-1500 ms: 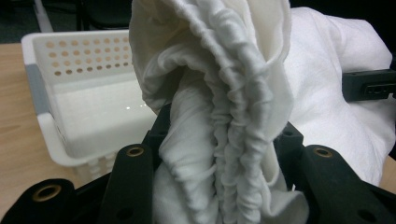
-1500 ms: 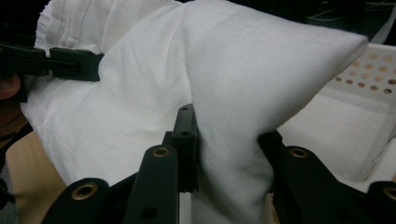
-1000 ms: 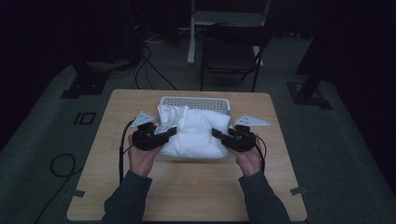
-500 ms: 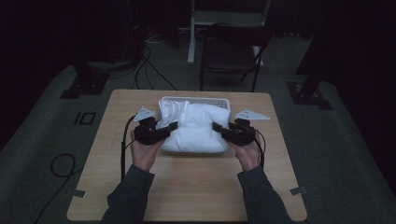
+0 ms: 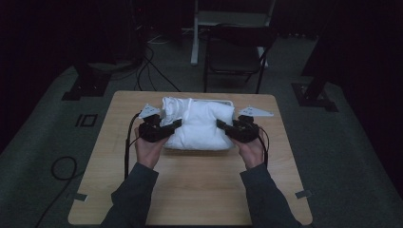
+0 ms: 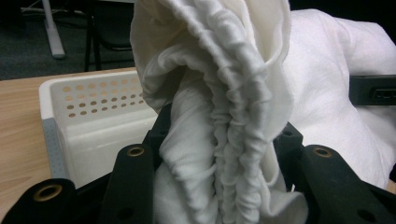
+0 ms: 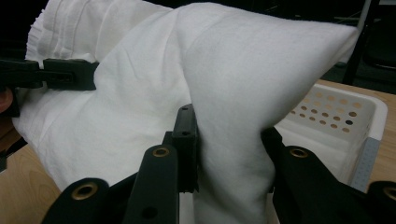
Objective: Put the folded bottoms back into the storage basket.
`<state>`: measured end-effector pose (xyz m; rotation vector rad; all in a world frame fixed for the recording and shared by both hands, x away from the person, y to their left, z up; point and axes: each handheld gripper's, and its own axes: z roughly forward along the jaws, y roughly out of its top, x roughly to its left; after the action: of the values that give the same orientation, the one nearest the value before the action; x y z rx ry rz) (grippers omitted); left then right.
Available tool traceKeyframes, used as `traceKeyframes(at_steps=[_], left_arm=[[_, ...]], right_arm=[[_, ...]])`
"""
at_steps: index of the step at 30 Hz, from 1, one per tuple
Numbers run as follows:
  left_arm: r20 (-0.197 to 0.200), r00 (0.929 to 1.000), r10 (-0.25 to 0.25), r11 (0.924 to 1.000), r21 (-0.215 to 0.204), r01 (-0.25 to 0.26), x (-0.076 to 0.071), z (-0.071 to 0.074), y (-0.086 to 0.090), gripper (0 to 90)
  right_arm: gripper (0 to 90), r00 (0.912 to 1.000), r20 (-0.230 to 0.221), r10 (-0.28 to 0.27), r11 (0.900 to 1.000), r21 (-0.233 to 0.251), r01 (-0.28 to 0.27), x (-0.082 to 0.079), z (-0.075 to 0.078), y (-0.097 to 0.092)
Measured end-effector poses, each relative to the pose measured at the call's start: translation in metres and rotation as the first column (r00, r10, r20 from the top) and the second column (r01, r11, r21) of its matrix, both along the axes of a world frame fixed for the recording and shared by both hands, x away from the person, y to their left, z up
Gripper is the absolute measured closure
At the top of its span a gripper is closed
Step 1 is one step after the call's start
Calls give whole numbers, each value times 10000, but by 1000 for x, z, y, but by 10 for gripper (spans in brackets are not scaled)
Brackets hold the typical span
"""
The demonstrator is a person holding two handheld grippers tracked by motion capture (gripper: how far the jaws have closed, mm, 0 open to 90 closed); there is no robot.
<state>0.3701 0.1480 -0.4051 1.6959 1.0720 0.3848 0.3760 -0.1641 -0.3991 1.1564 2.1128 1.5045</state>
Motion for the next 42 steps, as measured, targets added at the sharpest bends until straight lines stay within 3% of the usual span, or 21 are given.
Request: traceKeyframes(at_steps=[20, 42], left_arm=[[92, 9996, 255, 9996, 109, -256, 19, 0, 1, 558], [288, 9992, 275, 9995, 134, -279, 43, -8, -4, 557]], right_arm=[[701, 9998, 23, -210, 9996, -187, 210, 19, 3, 7], [701, 9981, -38, -611, 9979, -210, 610, 39, -5, 6]])
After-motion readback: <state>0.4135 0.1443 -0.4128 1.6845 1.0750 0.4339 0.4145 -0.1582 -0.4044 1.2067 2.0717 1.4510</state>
